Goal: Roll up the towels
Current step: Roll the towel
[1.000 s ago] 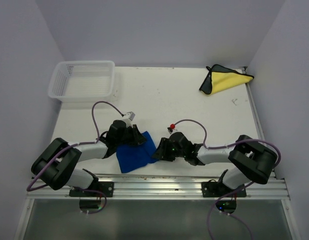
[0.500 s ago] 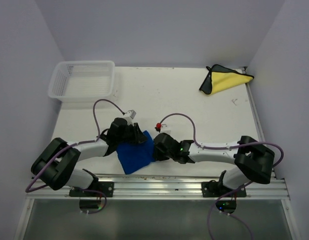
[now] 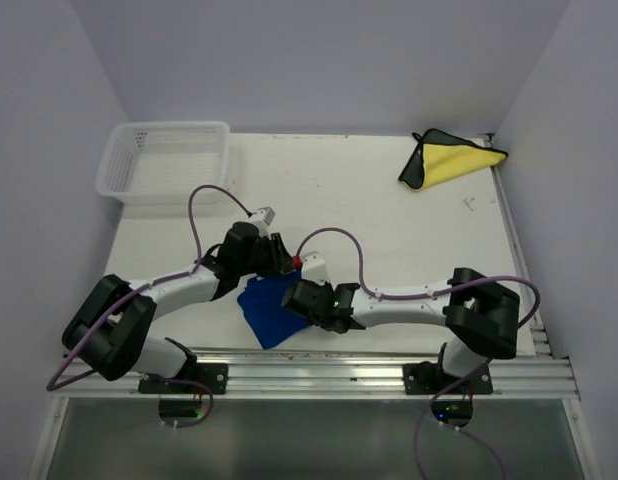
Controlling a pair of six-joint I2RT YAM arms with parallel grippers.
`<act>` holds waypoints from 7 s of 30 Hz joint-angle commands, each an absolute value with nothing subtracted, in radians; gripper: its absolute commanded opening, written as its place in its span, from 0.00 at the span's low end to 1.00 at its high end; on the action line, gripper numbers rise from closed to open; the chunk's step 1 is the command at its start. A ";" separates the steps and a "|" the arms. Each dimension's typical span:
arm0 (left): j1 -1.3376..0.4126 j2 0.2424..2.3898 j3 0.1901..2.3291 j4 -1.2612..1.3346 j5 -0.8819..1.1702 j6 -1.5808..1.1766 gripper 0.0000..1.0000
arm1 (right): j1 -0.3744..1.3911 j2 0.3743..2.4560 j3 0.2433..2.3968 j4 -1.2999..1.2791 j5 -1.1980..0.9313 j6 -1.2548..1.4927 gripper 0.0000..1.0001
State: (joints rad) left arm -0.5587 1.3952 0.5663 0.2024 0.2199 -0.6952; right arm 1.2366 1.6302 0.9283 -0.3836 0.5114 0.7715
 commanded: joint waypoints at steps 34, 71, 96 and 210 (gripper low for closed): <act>-0.592 1.229 0.433 0.268 0.357 -0.785 0.39 | 1.502 2.253 1.666 -1.193 0.994 0.802 0.13; -0.586 1.468 0.296 0.460 0.273 -0.756 0.36 | 1.508 1.735 1.145 -0.712 0.810 0.851 0.64; -0.589 1.451 0.307 0.422 0.265 -0.746 0.36 | 1.048 1.324 0.493 0.265 0.056 0.959 0.53; -0.609 0.953 0.378 0.179 0.294 -0.767 0.41 | 1.572 2.243 1.681 -1.097 0.983 0.678 0.00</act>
